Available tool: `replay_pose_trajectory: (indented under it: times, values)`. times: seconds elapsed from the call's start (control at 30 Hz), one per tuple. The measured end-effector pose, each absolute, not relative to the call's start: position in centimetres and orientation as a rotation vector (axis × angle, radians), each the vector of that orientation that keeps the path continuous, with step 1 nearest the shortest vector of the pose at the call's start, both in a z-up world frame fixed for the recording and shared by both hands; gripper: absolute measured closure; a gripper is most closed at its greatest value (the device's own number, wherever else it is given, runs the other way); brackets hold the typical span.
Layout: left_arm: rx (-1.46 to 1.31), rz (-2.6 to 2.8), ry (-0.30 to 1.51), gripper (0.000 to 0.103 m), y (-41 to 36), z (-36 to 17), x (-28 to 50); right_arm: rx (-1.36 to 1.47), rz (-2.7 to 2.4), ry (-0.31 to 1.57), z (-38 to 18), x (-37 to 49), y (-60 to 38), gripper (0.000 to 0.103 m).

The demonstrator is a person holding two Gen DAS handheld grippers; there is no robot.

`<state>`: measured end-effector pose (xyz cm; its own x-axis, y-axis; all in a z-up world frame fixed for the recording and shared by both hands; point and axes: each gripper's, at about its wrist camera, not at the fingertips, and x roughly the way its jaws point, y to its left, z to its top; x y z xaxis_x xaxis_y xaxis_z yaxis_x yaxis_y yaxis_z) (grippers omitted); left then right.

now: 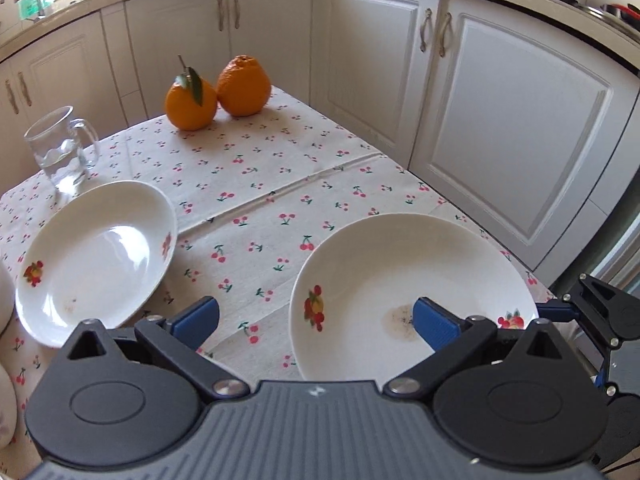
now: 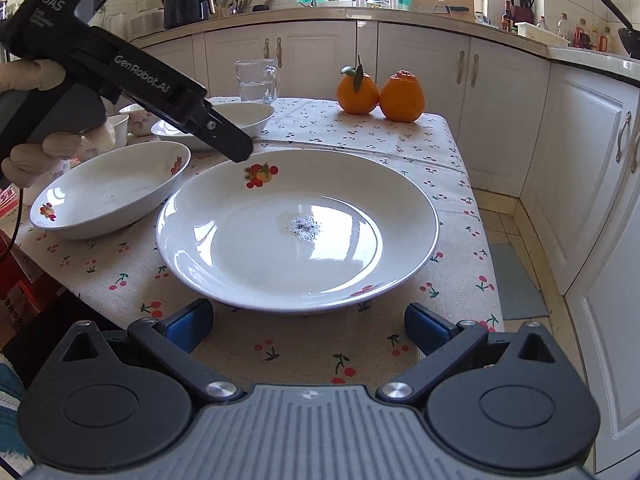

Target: Organize plates and bowls

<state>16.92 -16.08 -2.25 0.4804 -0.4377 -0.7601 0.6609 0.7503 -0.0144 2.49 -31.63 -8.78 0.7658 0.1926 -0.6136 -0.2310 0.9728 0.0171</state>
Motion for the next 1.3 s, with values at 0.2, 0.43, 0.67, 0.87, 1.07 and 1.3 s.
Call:
replay_pose_trajectory:
  times: [0.2, 0.43, 0.67, 0.87, 1.07, 1.3]
  values:
    - [0.369, -0.76, 0.909, 0.007, -18.8, -3.9, 18.8, -0.069, 0.272, 0.619, -9.1, 2.2, -32.0, 0.0]
    - [0.392, -0.808, 0.972, 0.021, -19.6, -4.8, 19.8, -0.077, 0.31, 0.614, -9.0, 2.5, -32.3, 0.0]
    - [0.392, -0.842, 0.998, 0.026, -19.9, -4.7, 20.1, -0.091, 0.335, 0.614, -8.7, 2.3, -32.3, 0.006]
    - [0.39, -0.844, 1.007, 0.029, -19.8, -4.7, 20.3, -0.098, 0.333, 0.624, -8.4, 2.6, -32.2, 0.006]
    - [0.389, -0.833, 1.012, 0.029, -20.2, -4.7, 20.9, -0.109, 0.328, 0.641, -8.1, 3.2, -32.2, 0.006]
    - [0.387, -0.83, 0.993, 0.029, -20.9, -4.5, 22.2, -0.124, 0.317, 0.647, -7.8, 4.7, -32.9, 0.006]
